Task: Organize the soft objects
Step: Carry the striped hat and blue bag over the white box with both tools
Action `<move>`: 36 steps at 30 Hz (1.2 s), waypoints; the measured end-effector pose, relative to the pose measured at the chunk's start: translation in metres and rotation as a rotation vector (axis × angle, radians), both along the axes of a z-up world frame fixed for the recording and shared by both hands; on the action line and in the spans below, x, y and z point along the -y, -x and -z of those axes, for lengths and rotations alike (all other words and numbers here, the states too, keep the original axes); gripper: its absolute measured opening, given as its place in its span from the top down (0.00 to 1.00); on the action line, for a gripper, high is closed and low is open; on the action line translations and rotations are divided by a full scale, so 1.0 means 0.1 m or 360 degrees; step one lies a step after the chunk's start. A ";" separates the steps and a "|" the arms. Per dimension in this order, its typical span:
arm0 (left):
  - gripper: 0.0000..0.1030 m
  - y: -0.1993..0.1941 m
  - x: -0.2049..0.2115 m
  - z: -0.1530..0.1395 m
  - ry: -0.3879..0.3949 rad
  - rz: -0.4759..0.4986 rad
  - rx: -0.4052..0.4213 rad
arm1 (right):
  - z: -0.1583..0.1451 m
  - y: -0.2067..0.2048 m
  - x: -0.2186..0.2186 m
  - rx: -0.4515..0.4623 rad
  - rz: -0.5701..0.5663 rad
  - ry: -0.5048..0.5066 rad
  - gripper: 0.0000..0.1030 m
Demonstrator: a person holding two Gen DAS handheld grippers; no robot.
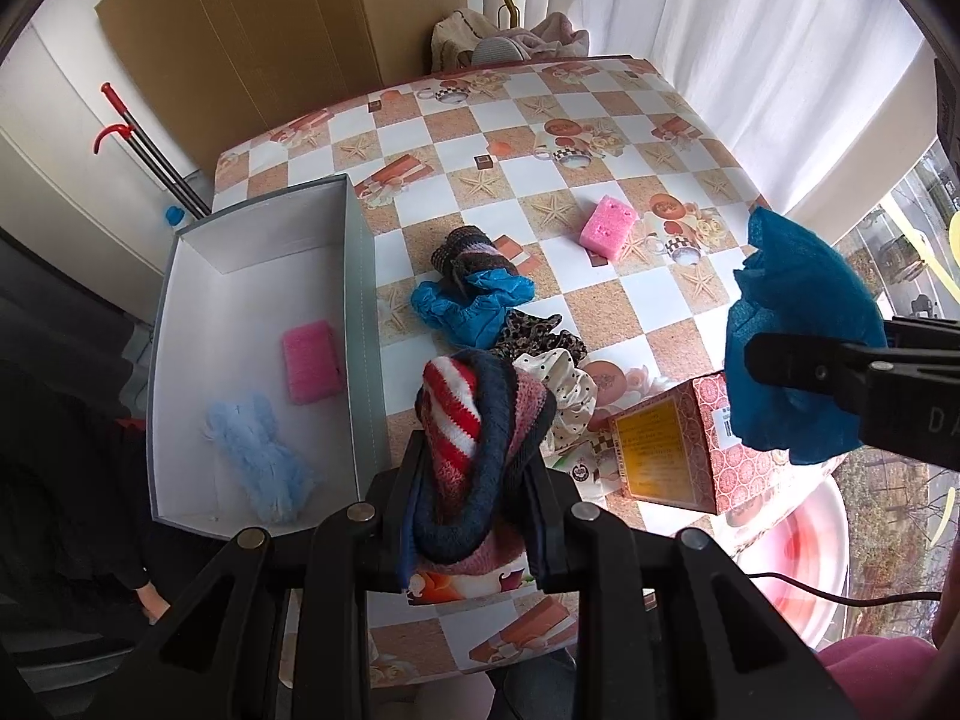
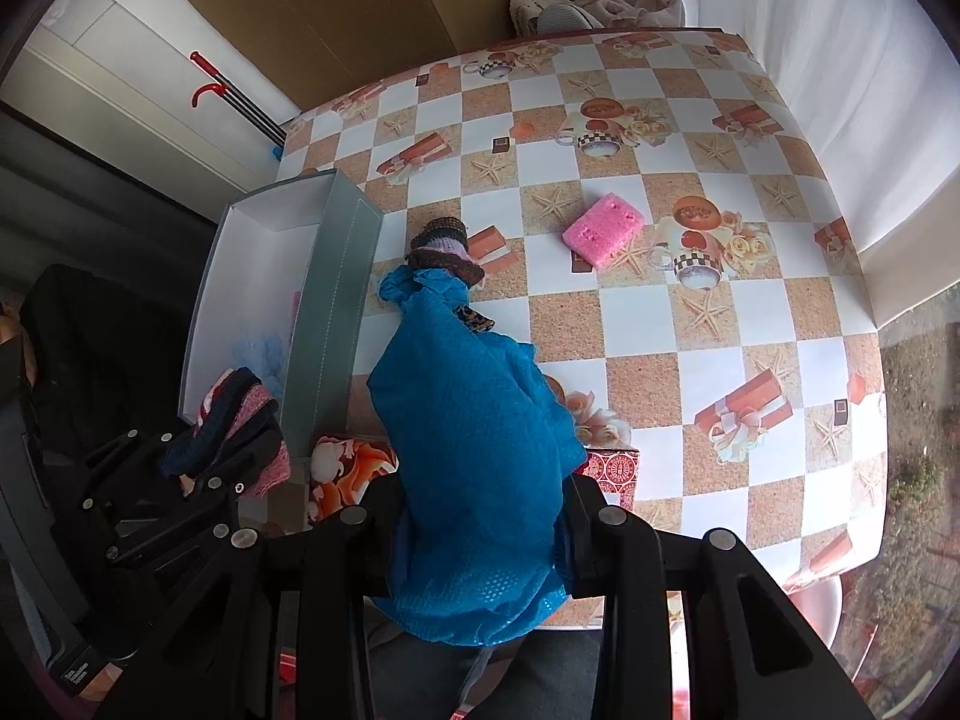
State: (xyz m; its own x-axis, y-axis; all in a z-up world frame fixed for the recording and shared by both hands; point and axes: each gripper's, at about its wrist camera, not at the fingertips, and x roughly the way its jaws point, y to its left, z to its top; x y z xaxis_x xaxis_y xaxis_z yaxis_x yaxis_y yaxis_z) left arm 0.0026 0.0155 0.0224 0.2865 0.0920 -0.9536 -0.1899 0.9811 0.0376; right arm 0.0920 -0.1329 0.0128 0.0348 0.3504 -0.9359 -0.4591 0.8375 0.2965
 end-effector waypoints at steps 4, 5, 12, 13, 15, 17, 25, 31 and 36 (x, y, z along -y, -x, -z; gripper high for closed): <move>0.71 0.03 -0.06 -0.01 0.0002 -0.0027 0.0008 | -0.01 0.04 -0.06 0.0004 -0.0026 0.0004 0.64; 0.71 0.04 -0.07 -0.01 0.0002 -0.0033 0.0009 | -0.01 0.05 -0.08 0.0006 -0.0032 0.0005 0.64; 0.71 0.08 -0.16 -0.02 0.0008 -0.0065 0.0022 | -0.04 0.07 -0.16 0.0025 -0.0058 0.0001 0.64; 0.71 0.08 -0.17 -0.03 0.0010 -0.0069 0.0024 | -0.05 0.07 -0.18 0.0029 -0.0062 0.0003 0.64; 0.71 0.08 -0.19 -0.03 0.0012 -0.0074 0.0028 | -0.06 0.08 -0.20 0.0033 -0.0073 0.0007 0.64; 0.71 0.08 -0.21 -0.03 0.0014 -0.0079 0.0033 | -0.06 0.08 -0.22 0.0033 -0.0081 0.0010 0.64; 0.71 0.13 -0.35 -0.01 0.0037 -0.0146 0.0038 | -0.04 0.11 -0.37 0.0034 -0.0141 0.0030 0.64; 0.71 0.19 -0.54 0.02 0.0049 -0.0236 0.0033 | -0.02 0.14 -0.59 0.0036 -0.0229 0.0044 0.64; 0.71 0.22 -0.69 0.05 0.0058 -0.0293 0.0030 | 0.01 0.18 -0.77 0.0037 -0.0306 0.0060 0.64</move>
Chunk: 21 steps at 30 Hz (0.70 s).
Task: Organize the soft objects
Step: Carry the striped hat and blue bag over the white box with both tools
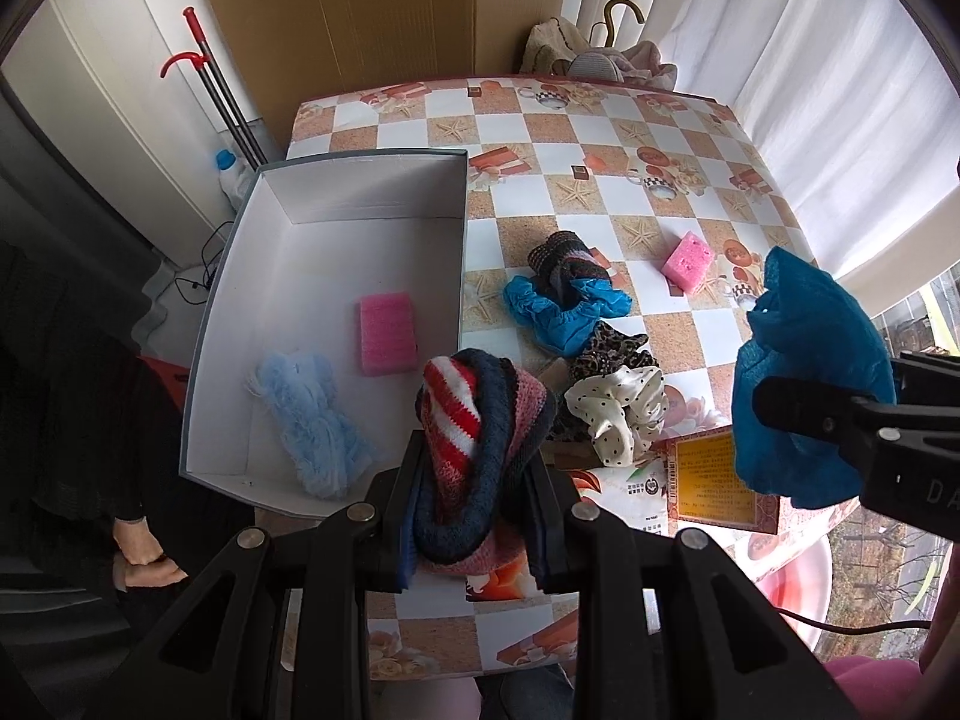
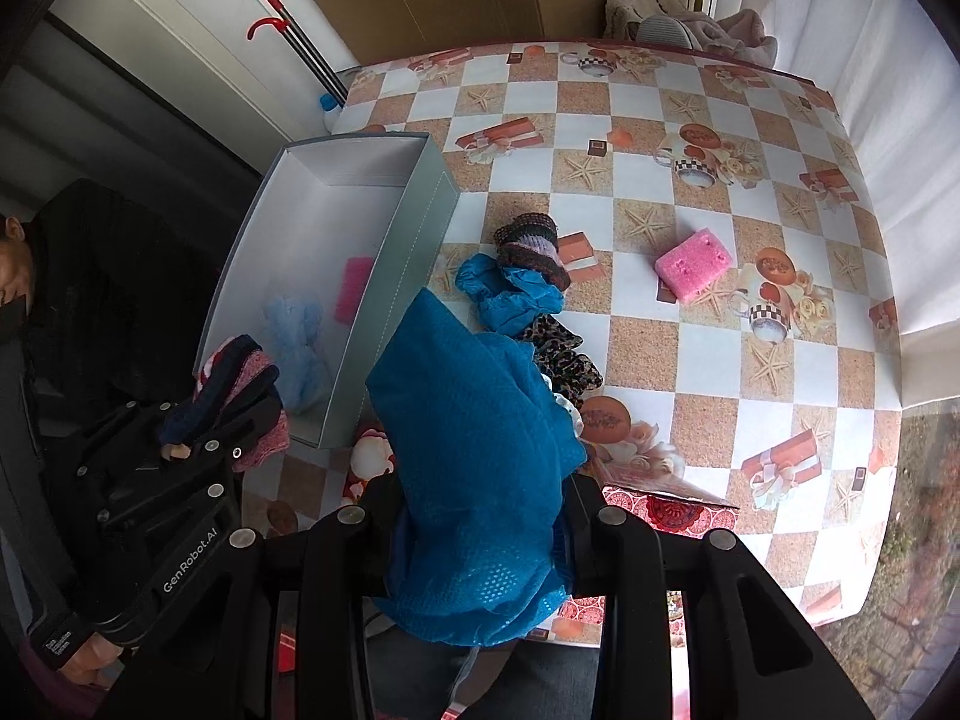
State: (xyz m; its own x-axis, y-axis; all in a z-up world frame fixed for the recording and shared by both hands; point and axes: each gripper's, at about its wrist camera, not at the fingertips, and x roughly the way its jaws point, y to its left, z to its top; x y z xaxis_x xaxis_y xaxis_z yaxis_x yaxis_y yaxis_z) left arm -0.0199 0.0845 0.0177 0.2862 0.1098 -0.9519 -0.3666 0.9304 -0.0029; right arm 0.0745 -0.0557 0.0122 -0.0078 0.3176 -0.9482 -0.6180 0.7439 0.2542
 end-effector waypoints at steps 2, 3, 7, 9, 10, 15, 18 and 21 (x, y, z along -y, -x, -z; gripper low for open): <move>0.71 0.02 -0.05 0.01 0.0005 -0.0025 0.0000 | 0.01 0.01 -0.08 0.0003 -0.0030 0.0005 0.64; 0.71 0.03 -0.08 0.01 0.0011 -0.0036 0.0000 | 0.01 0.02 -0.12 0.0003 -0.0042 0.0007 0.64; 0.71 0.06 -0.21 0.04 0.0021 -0.0086 -0.0002 | 0.03 0.03 -0.26 0.0003 -0.0088 0.0019 0.64; 0.71 0.09 -0.28 0.06 0.0025 -0.0119 -0.0005 | 0.04 0.03 -0.34 0.0001 -0.0114 0.0029 0.64; 0.71 0.10 -0.33 0.07 0.0028 -0.0135 -0.0008 | 0.05 0.03 -0.38 0.0002 -0.0126 0.0033 0.64; 0.71 0.18 -0.55 0.15 0.0033 -0.0230 -0.0029 | 0.10 0.03 -0.62 -0.0001 -0.0194 0.0045 0.64; 0.71 0.22 -0.70 0.20 0.0035 -0.0284 -0.0045 | 0.10 0.03 -0.76 0.0006 -0.0232 0.0042 0.64; 0.71 0.25 -0.82 0.26 0.0028 -0.0327 -0.0060 | 0.09 0.03 -0.90 0.0022 -0.0276 0.0044 0.64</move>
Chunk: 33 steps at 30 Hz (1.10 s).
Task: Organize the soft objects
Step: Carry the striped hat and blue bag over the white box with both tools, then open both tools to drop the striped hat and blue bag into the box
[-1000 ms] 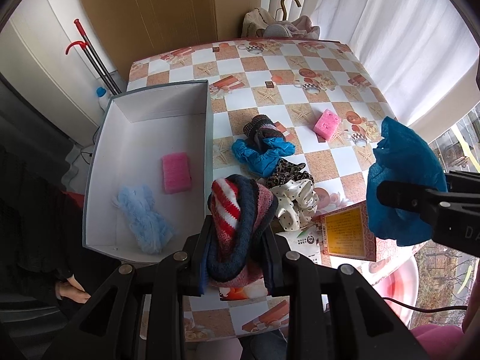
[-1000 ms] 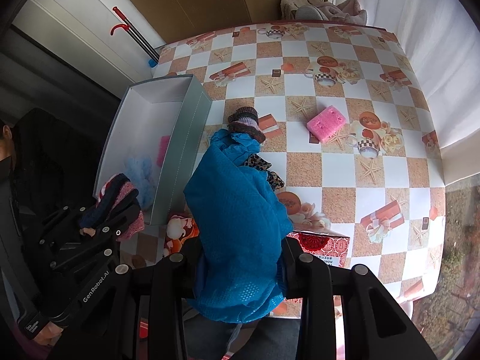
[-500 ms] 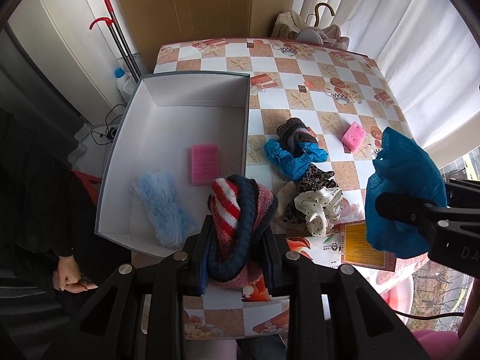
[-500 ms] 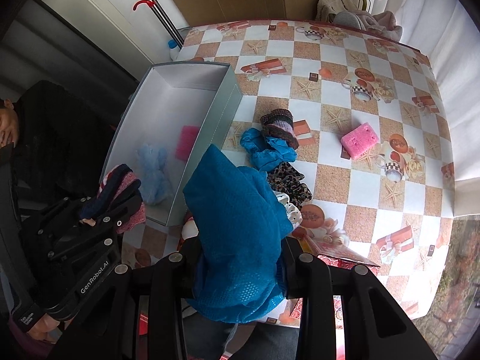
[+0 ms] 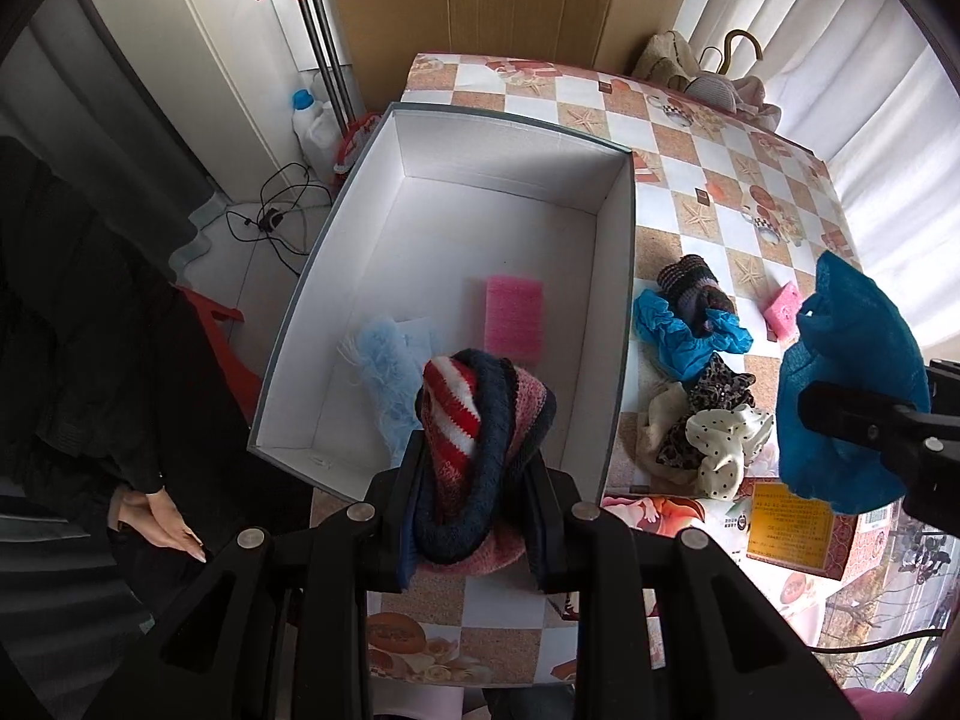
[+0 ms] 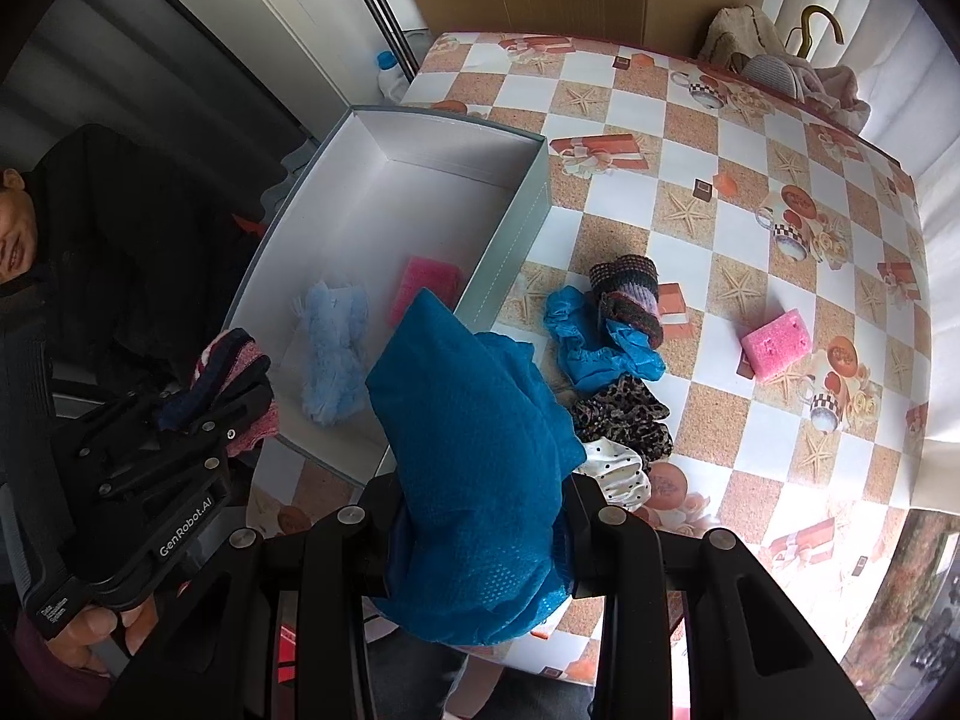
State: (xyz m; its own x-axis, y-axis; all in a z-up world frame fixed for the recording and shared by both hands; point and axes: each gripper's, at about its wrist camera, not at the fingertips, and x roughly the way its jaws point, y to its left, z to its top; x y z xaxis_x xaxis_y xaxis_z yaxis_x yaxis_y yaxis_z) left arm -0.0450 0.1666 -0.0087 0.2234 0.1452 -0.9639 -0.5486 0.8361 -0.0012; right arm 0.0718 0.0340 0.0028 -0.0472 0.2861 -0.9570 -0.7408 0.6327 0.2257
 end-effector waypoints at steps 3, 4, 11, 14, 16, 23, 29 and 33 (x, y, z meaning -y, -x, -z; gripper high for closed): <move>0.71 0.00 -0.10 0.09 -0.0007 -0.0032 -0.0031 | 0.01 0.00 -0.15 0.0005 -0.0040 0.0005 0.64; 0.71 0.00 -0.14 0.13 0.0003 -0.0045 -0.0042 | 0.03 -0.01 -0.20 0.0004 -0.0050 0.0009 0.64; 0.71 -0.08 -0.32 0.29 0.0036 -0.0108 -0.0069 | 0.16 -0.04 -0.50 -0.0052 -0.0072 0.0033 0.64; 0.71 -0.11 -0.38 0.36 0.0070 -0.0141 -0.0077 | 0.19 -0.08 -0.62 -0.0067 -0.0068 0.0041 0.64; 0.71 -0.13 -0.40 0.40 0.0075 -0.0151 -0.0081 | 0.20 -0.09 -0.70 -0.0069 -0.0071 0.0043 0.64; 0.71 -0.15 -0.46 0.48 0.0084 -0.0173 -0.0107 | 0.25 -0.15 -0.90 -0.0072 -0.0065 0.0048 0.64; 0.71 -0.16 -0.48 0.58 0.0117 -0.0210 -0.0137 | 0.37 -0.14 -1.02 -0.0085 -0.0057 0.0083 0.64; 0.71 -0.17 -0.49 0.61 0.0123 -0.0206 -0.0153 | 0.40 -0.12 -1.08 -0.0073 -0.0084 0.0099 0.64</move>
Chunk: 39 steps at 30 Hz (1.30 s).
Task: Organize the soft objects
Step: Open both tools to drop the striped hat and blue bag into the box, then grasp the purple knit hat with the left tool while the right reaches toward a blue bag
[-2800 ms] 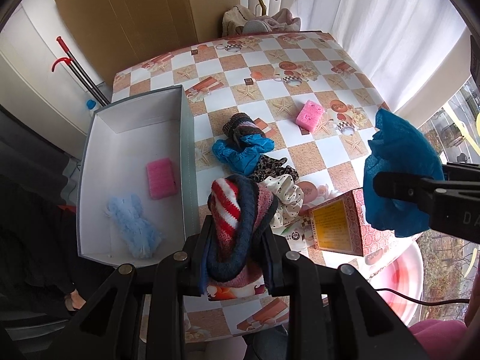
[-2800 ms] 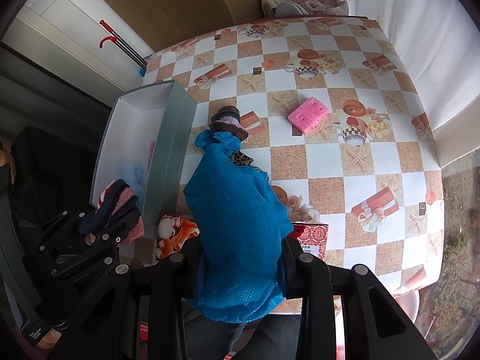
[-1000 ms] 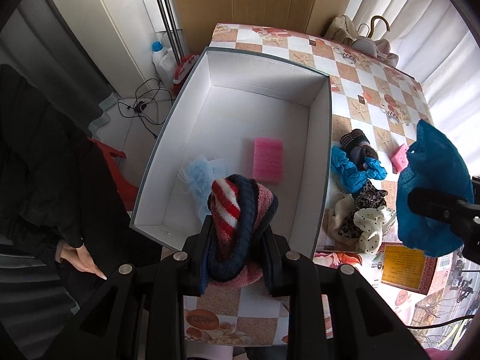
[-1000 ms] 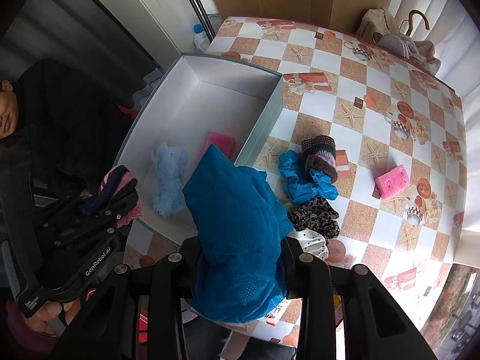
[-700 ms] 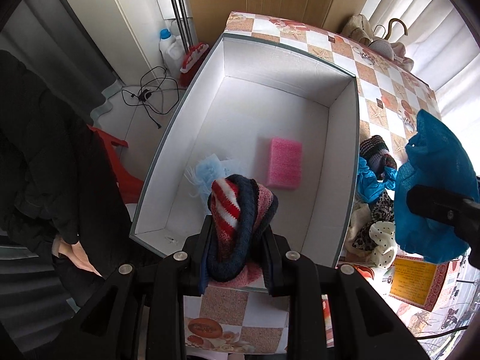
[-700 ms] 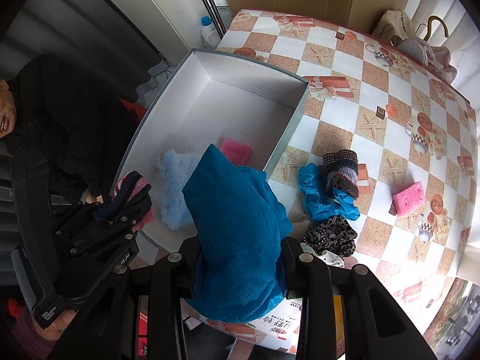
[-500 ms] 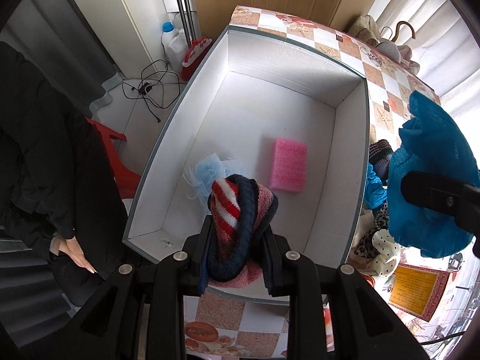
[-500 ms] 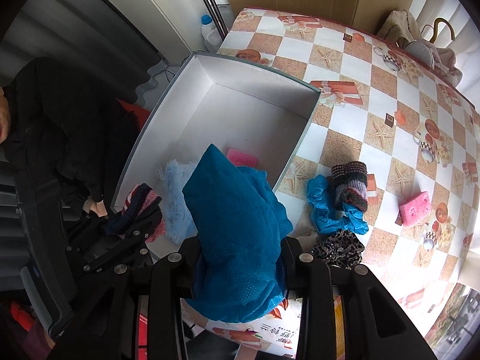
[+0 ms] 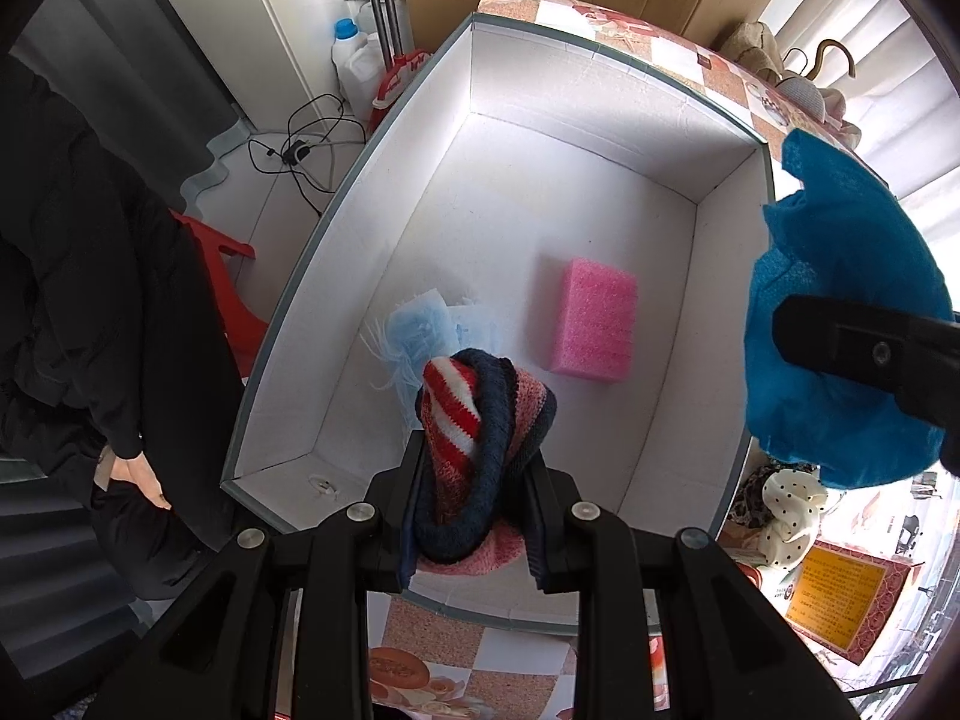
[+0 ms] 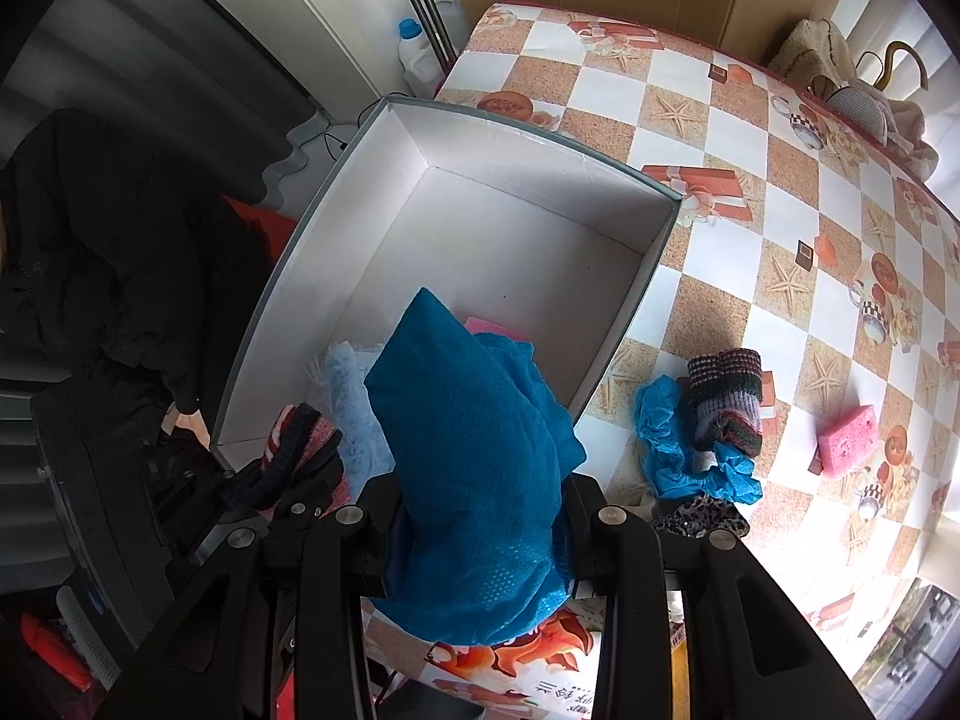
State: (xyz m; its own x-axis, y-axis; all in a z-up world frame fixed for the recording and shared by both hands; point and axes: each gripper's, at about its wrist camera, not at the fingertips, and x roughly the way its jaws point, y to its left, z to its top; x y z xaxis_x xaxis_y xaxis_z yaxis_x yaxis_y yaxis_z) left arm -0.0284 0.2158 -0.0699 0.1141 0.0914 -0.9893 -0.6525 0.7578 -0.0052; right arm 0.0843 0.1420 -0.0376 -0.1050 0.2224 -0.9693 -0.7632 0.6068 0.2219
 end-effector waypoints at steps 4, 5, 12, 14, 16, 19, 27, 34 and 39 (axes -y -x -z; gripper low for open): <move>0.71 0.02 -0.03 0.03 0.0007 -0.0018 -0.0003 | 0.03 0.00 -0.04 -0.0007 -0.0010 0.0006 0.64; 0.71 0.02 -0.04 0.03 0.0013 -0.0024 -0.0002 | 0.04 0.00 -0.04 -0.0010 -0.0012 0.0010 0.64; 0.70 0.02 -0.05 0.04 0.0017 -0.0029 0.0011 | 0.06 0.00 -0.07 -0.0010 -0.0023 0.0014 0.64; 0.63 0.03 -0.05 0.02 0.0034 -0.0030 0.0059 | 0.05 0.00 -0.09 -0.0014 -0.0030 0.0007 0.63; 0.44 0.04 -0.04 -0.01 0.0039 -0.0032 0.0096 | 0.04 -0.01 -0.09 -0.0008 -0.0026 -0.0006 0.49; 0.20 0.05 -0.03 -0.06 0.0020 -0.0035 0.0138 | 0.01 -0.04 -0.07 -0.0025 -0.0009 -0.0021 0.24; 0.11 0.10 -0.13 -0.06 0.0183 -0.0192 0.0214 | 0.04 -0.24 0.20 -0.0160 0.0089 0.0062 0.01; 0.10 -0.18 0.26 -0.37 0.0178 0.0075 0.0297 | -0.09 -0.61 0.99 -0.0287 0.0325 0.0123 0.01; 0.10 -0.66 0.79 -0.46 0.0186 0.0351 0.0283 | -0.21 -0.91 1.72 -0.0387 0.0557 0.0111 0.01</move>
